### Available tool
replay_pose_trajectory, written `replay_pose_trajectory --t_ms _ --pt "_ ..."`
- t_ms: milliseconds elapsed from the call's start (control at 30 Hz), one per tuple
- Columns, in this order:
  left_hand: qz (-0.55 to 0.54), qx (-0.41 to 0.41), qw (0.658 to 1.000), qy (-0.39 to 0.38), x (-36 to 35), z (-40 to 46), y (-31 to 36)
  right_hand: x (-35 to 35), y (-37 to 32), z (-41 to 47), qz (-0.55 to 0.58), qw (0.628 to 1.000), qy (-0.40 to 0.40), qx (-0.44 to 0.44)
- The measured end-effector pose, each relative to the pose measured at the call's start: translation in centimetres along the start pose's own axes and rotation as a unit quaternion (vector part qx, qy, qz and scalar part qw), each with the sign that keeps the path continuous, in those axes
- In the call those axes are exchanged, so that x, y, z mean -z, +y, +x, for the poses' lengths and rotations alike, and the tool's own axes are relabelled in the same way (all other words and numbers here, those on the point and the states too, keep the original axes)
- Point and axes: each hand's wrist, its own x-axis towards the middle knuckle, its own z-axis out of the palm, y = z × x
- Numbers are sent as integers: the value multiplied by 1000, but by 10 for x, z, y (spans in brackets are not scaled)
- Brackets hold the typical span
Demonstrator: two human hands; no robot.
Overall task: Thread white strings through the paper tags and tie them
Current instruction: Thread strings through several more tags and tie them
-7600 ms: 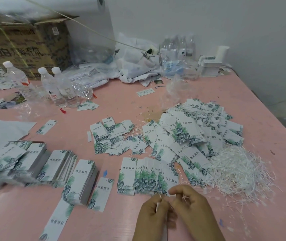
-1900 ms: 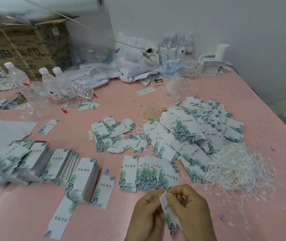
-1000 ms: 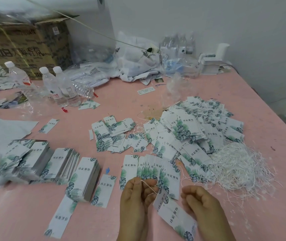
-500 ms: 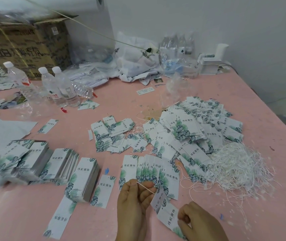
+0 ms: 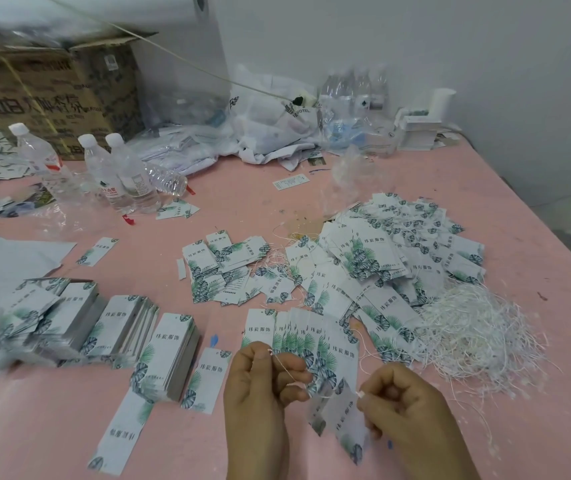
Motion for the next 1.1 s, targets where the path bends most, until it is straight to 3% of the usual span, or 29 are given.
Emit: replay_pose_trajectory --t_ms 233,600,933,1100 --pt "39 -12 997 -58 -3 -6 -2 -10 -24 4 43 996 -14 71" --pt "106 5 981 -162 -3 -16 -3 -20 -16 6 235 971 -9 -35" --pt "169 -8 964 -206 -5 -20 3 -19 -20 1 191 981 27 20" --pt "213 -35 958 -189 -6 -20 4 -22 -24 -2 155 986 43 33"
